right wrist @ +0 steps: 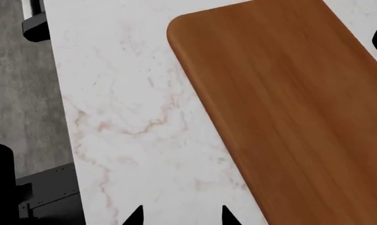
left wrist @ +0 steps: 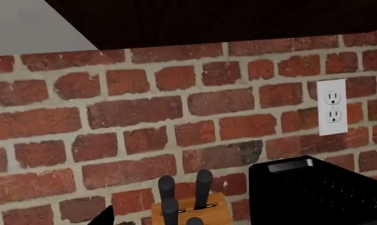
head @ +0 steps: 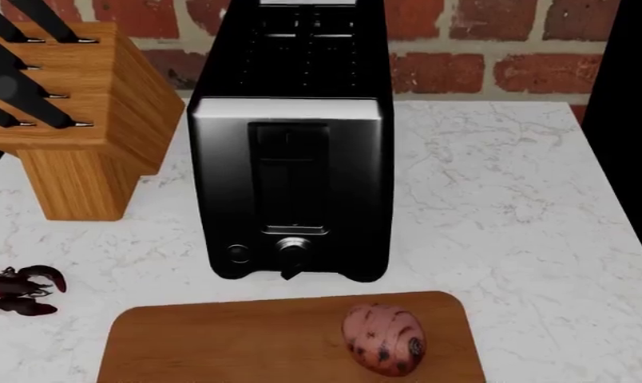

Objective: Clear the non-vegetable object off the cutting board and place the vegetables onto it.

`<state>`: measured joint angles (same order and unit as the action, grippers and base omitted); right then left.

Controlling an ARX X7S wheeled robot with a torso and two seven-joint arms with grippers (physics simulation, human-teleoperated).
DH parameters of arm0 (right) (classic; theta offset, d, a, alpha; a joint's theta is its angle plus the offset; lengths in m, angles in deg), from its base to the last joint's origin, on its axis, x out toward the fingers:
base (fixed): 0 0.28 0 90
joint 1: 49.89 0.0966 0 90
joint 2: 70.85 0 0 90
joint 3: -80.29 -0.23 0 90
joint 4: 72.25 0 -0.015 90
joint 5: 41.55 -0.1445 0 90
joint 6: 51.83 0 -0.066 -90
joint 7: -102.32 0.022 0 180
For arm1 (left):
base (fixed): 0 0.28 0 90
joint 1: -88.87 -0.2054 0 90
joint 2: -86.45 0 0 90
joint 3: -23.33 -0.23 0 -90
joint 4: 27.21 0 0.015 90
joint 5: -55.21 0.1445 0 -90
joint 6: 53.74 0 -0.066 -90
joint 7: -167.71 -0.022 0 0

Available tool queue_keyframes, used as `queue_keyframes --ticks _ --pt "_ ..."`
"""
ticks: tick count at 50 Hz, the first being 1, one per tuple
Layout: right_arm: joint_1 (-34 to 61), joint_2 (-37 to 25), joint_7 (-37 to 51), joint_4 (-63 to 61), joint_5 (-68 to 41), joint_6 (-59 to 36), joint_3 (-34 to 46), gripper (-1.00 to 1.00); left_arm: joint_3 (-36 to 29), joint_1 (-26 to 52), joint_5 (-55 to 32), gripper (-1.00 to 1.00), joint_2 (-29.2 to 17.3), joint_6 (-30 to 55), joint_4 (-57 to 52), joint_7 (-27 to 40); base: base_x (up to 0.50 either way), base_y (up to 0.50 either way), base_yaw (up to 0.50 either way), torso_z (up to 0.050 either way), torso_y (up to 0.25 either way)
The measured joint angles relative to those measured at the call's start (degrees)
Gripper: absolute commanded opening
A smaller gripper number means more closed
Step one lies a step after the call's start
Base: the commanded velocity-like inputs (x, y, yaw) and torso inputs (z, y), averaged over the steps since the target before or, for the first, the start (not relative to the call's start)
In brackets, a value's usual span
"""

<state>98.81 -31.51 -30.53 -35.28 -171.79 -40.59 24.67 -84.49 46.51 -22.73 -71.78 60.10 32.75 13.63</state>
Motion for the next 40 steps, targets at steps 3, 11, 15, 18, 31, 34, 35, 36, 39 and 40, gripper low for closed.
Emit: queue_keyframes --ticks 3,11,15,18,31,34,35,36,39,40 --pt "2.0 0.0 1.2 1.4 -3.2 -0.2 0.4 -1.00 0.0 0.1 0.0 1.00 0.0 0.0 0.0 0.0 0.04 -0.08 -0.03 0.010 0.020" --pt "13.4 0.1 6.1 6.2 -11.6 -1.3 4.7 -1.00 -0.2 0.6 0.1 1.00 0.4 0.5 0.1 -0.1 0.02 -0.07 -0.03 0.017 0.026" --pt "18.2 -0.1 7.7 8.4 -13.8 -2.0 6.3 -1.00 -0.2 0.8 0.2 1.00 0.6 0.6 0.2 -0.2 0.00 -0.06 -0.03 0.017 0.031" --pt "21.0 -0.1 8.5 9.9 -14.8 -2.6 7.2 -1.00 -0.3 0.9 0.2 1.00 0.6 0.7 0.3 -0.2 0.00 -0.04 -0.05 0.016 0.031" --pt "27.3 -0.1 8.0 16.1 -12.6 -5.1 6.7 -1.00 -0.3 0.6 0.6 1.00 0.9 0.5 0.5 -0.5 0.00 -0.03 -0.03 0.008 0.023" --pt "27.6 0.1 7.2 17.3 -11.0 -5.7 5.8 -1.00 -0.3 0.5 0.7 1.00 1.0 0.5 0.5 -0.6 0.00 -0.02 -0.03 0.000 0.007" --pt "27.7 0.1 6.8 17.7 -10.4 -5.9 5.4 -1.00 -0.3 0.5 0.7 1.00 1.0 0.5 0.5 -0.6 0.00 -0.06 -0.02 0.000 0.000" --pt "27.7 0.2 6.5 18.1 -9.8 -6.1 5.1 -1.00 -0.3 0.5 0.7 1.00 1.0 0.5 0.5 -0.6 0.02 0.00 -0.02 0.000 0.000" --pt "27.4 0.4 5.3 19.2 -7.7 -6.8 3.9 -1.00 -0.4 0.4 0.8 1.00 1.1 0.6 0.5 -0.6 0.00 -0.04 -0.02 0.000 0.000" --pt "27.3 0.7 4.8 19.6 -6.9 -7.0 3.4 -1.00 -0.4 0.4 0.8 1.00 1.1 0.6 0.6 -0.7 0.02 -0.04 -0.01 0.000 0.000"
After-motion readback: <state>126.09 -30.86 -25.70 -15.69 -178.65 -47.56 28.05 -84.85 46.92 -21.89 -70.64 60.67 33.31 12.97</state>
